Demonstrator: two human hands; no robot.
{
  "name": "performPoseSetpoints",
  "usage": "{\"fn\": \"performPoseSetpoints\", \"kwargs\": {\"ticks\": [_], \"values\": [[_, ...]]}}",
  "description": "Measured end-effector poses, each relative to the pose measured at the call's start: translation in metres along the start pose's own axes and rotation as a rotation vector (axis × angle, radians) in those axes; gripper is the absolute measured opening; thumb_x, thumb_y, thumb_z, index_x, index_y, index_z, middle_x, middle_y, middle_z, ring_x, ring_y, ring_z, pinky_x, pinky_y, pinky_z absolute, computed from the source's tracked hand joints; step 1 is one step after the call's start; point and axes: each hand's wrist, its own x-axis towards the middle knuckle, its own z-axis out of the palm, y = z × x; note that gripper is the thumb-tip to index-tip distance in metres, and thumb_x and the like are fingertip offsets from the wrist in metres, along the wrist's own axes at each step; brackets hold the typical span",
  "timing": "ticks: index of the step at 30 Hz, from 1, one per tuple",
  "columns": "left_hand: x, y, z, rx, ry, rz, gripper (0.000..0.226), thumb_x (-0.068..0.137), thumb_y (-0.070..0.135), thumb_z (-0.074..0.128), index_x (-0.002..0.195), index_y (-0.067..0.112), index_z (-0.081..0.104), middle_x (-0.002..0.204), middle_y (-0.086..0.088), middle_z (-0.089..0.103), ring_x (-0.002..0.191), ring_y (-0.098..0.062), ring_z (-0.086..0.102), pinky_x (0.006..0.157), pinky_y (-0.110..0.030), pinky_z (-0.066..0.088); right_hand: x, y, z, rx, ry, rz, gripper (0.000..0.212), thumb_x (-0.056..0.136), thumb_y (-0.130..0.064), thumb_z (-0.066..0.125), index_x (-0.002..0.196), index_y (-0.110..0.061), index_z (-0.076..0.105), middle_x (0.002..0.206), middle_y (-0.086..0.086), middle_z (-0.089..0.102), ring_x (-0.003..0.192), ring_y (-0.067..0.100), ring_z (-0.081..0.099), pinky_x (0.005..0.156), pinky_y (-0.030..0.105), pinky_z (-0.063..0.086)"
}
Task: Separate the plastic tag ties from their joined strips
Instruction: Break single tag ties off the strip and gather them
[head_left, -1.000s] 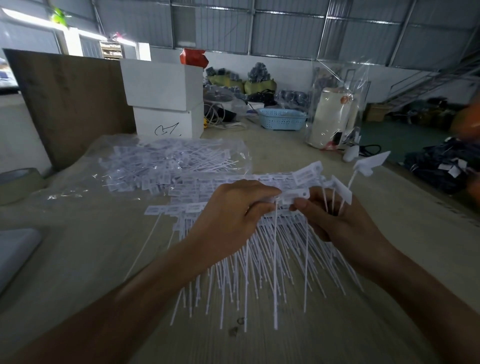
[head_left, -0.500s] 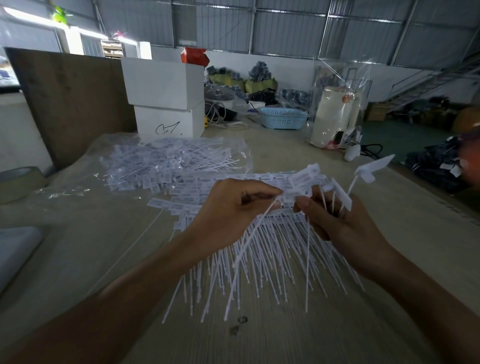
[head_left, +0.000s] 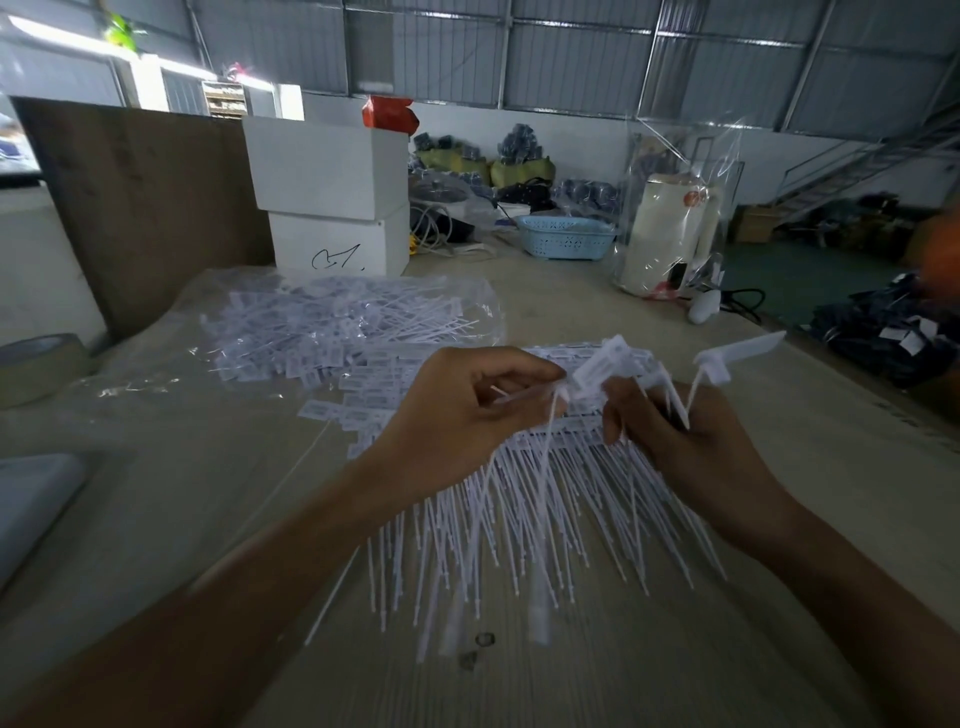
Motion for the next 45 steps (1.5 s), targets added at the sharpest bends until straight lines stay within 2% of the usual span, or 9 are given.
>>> {"fn": "performPoseSetpoints", "kwargs": {"ticks": [5,9,12,17,21,28,36,41,45], "values": [[-0.003,-0.001,0.000,0.267,0.032,0.136,0.023,0.078,0.020,0.082,0.100,0.021,0.077,0.090,0.017,0.073,0.081,0.003,0.067,0.070,-0.012,0.050,0.003,0.004,-0.004,0.060,-0.072,0.108,0.049,0.097,-0.045,0.041,0.059,-0.016,0.039,0.050,-0.007,0.036,0.044,0.004,0.030,0.051,0.020,0.028],[-0.006,-0.007,-0.002,0.615,-0.034,0.306,0.023,0.086,0.023,0.072,0.108,0.017,0.075,0.104,0.005,0.073,0.097,-0.015,0.064,0.077,-0.037,0.054,0.002,0.006,-0.008,0.290,-0.140,0.158,0.053,0.105,-0.039,0.037,0.067,-0.002,0.041,0.059,0.007,0.042,0.046,0.017,0.032,0.047,0.031,0.028],[-0.006,-0.009,-0.003,0.555,-0.029,0.228,0.026,0.088,0.026,0.070,0.113,0.019,0.073,0.108,0.005,0.071,0.100,-0.014,0.064,0.082,-0.039,0.054,0.003,0.004,-0.013,0.304,-0.092,0.154,0.048,0.105,-0.044,0.034,0.076,-0.010,0.050,0.063,0.014,0.053,0.045,0.023,0.039,0.042,0.030,0.036],[-0.003,-0.005,0.003,0.382,0.048,0.170,0.024,0.086,0.018,0.075,0.110,0.017,0.075,0.099,0.007,0.071,0.088,0.001,0.062,0.075,-0.006,0.042,0.004,0.010,-0.007,0.266,-0.119,0.250,0.035,0.104,-0.035,0.042,0.088,-0.008,0.058,0.055,-0.002,0.036,0.044,0.009,0.026,0.045,0.024,0.023],[-0.003,-0.002,0.005,0.295,0.045,0.134,0.028,0.090,0.009,0.069,0.117,0.016,0.072,0.097,0.006,0.066,0.085,-0.007,0.064,0.071,-0.023,0.050,0.003,0.010,0.002,0.274,-0.140,0.236,0.032,0.095,-0.037,0.054,0.094,-0.008,0.067,0.054,-0.004,0.038,0.045,0.010,0.029,0.045,0.023,0.027],[-0.004,0.000,0.005,0.191,-0.035,0.114,0.033,0.095,0.002,0.058,0.124,0.013,0.068,0.103,0.003,0.063,0.090,-0.009,0.061,0.078,-0.021,0.047,0.004,0.012,0.004,0.421,0.000,0.237,0.042,0.084,-0.049,0.058,0.088,-0.009,0.070,0.048,-0.008,0.033,0.042,0.009,0.024,0.044,0.023,0.022],[-0.006,-0.001,0.010,0.316,-0.051,0.183,0.028,0.090,0.018,0.071,0.117,0.021,0.066,0.106,0.011,0.071,0.096,0.000,0.065,0.079,-0.028,0.053,-0.002,0.006,0.014,0.348,-0.183,0.166,0.036,0.090,-0.048,0.055,0.058,-0.035,0.063,0.048,-0.001,0.033,0.041,0.011,0.026,0.043,0.024,0.025],[-0.007,-0.009,0.006,0.503,-0.102,0.110,0.039,0.092,0.035,0.061,0.130,0.036,0.053,0.121,0.007,0.065,0.108,-0.014,0.061,0.089,-0.040,0.051,0.002,0.012,0.007,0.410,-0.031,0.254,0.042,0.078,-0.055,0.062,0.075,-0.015,0.072,0.046,-0.002,0.034,0.041,0.011,0.026,0.042,0.022,0.023],[-0.007,-0.013,0.005,0.650,-0.070,0.131,0.035,0.096,0.038,0.060,0.129,0.028,0.061,0.120,0.007,0.066,0.108,-0.016,0.060,0.087,-0.035,0.050,0.003,0.016,0.007,0.394,-0.041,0.231,0.047,0.081,-0.057,0.061,0.079,-0.011,0.071,0.046,-0.003,0.031,0.041,0.012,0.023,0.042,0.023,0.022]]}}
